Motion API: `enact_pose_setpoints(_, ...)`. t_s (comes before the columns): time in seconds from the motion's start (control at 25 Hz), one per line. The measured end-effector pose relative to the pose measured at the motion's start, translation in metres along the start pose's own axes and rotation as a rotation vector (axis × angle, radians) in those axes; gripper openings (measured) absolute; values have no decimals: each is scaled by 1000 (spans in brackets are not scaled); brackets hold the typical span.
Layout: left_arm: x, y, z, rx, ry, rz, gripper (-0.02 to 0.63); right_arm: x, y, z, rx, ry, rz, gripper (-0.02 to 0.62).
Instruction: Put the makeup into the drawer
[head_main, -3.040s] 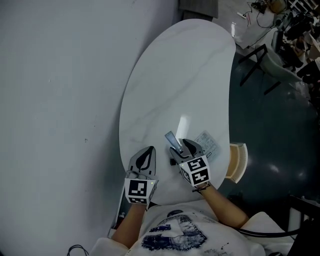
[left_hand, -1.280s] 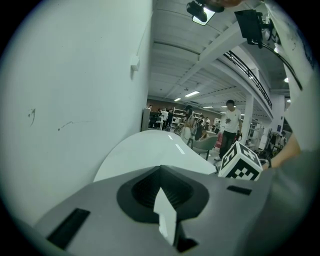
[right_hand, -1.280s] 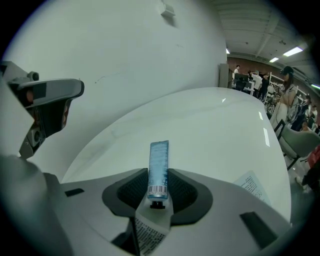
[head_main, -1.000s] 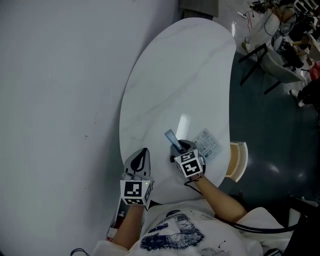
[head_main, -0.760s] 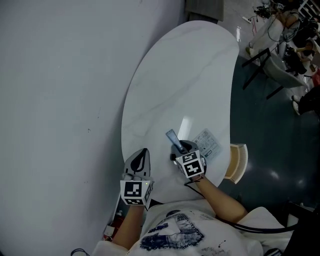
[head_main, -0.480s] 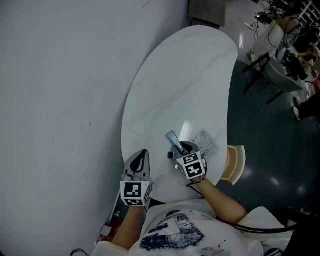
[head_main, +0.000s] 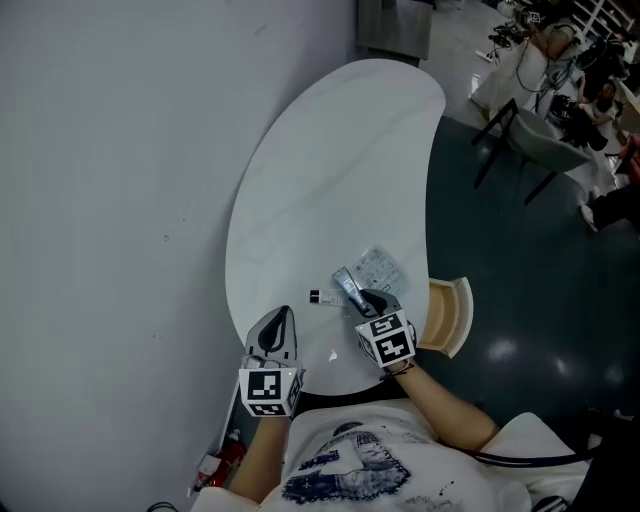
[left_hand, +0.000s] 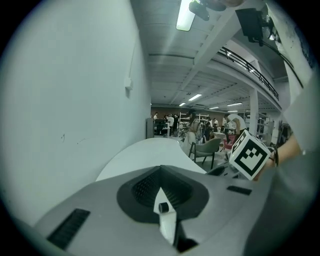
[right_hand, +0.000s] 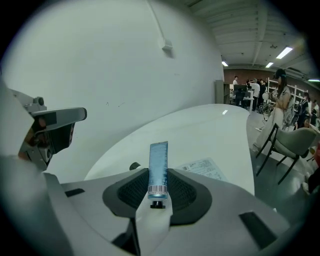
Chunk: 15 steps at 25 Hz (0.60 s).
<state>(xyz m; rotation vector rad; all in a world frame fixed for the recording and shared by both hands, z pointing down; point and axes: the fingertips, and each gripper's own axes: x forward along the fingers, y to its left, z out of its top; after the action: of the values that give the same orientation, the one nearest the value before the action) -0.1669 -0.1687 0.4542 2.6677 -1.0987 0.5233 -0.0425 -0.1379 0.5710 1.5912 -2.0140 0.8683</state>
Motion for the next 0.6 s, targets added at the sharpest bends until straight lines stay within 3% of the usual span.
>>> enact_pose_setpoints(0.28,1,-49,10,58,-9,-91,48,-53,-22,-20,77,-47,-67,132)
enact_pose_setpoints(0.6,16,-101,19,128,-9,-283,48,-104,-52,-36,193,-99,-216,132)
